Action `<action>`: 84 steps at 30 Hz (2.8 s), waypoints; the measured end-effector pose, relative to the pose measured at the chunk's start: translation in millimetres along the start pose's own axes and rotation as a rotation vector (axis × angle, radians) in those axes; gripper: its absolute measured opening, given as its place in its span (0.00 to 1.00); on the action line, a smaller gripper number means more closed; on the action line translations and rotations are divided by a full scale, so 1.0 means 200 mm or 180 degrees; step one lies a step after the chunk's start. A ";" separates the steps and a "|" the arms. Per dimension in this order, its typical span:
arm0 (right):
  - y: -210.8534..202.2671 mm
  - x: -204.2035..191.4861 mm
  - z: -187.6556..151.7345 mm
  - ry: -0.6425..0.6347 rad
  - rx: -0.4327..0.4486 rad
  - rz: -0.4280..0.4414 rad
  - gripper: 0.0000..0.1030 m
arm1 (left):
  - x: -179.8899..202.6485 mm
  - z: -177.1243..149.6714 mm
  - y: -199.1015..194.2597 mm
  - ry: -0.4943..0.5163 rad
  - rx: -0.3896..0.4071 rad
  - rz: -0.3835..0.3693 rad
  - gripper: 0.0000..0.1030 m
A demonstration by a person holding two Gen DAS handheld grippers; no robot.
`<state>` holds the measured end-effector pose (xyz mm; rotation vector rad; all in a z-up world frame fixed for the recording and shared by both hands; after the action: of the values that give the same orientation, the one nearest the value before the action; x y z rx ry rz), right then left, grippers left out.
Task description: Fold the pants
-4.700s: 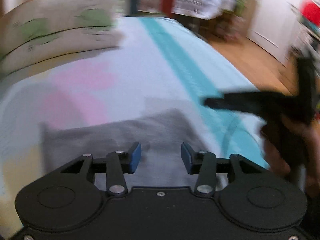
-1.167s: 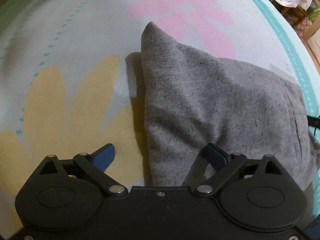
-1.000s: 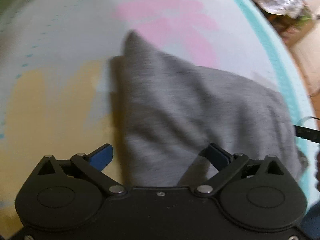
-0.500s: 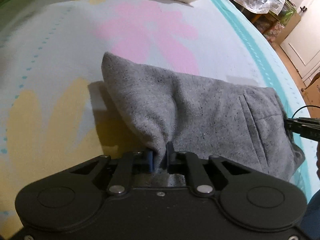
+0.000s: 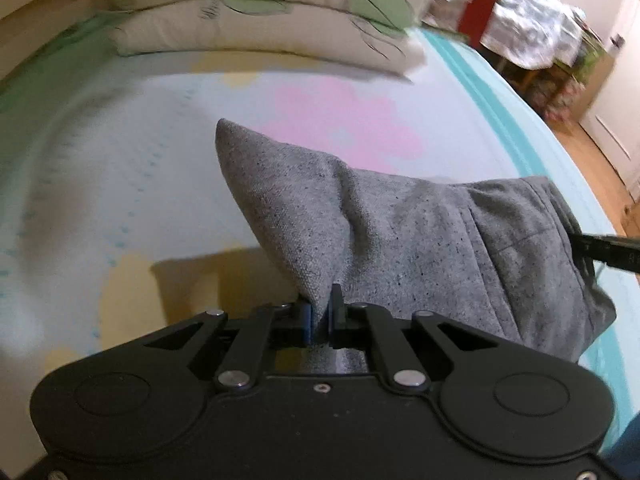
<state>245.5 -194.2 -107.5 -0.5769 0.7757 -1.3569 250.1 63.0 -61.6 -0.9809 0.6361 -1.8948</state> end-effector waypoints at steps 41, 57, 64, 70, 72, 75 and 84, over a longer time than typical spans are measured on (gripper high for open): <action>0.36 -0.54 0.45 -0.0211 0.0448 -0.0267 0.25 | -0.62 0.16 -0.17 -0.0590 0.0460 0.1273 0.55; 0.39 -0.69 0.08 -0.0796 -0.0017 -0.0346 0.22 | -0.36 -0.03 0.12 -0.0878 0.0102 0.1021 0.56; 0.10 -0.65 0.07 -0.0582 0.0185 -0.0281 0.23 | -0.27 -0.10 -0.07 -0.0873 0.0289 0.1212 0.54; -0.08 -0.61 0.04 -0.0528 0.0251 -0.0278 0.24 | -0.19 -0.16 -0.16 -0.0713 0.0411 0.1297 0.55; -0.12 -0.59 0.02 -0.0500 0.0236 -0.0267 0.24 | -0.16 -0.18 -0.17 -0.0605 0.0421 0.1335 0.55; -0.14 -0.59 -0.01 -0.0484 0.0221 -0.0264 0.24 | -0.12 -0.21 -0.19 -0.0495 0.0468 0.1354 0.56; -0.14 -0.61 -0.08 -0.0502 0.0158 -0.0308 0.24 | -0.11 -0.25 -0.19 -0.0544 0.0486 0.1236 0.56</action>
<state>211.4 -76.4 -77.1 -0.6807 0.5914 -1.3969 196.7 103.1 -69.6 -0.8413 0.5285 -1.4777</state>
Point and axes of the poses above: each gripper's, at about its wrist camera, not at the fingertips, and y roughly the way its jaws point, x to its right, z to its top, the point moved 9 cm from there along y, roughly the way its jaws point, and after that the axes turned 14 degrees about -z, right-handed, at the moved point
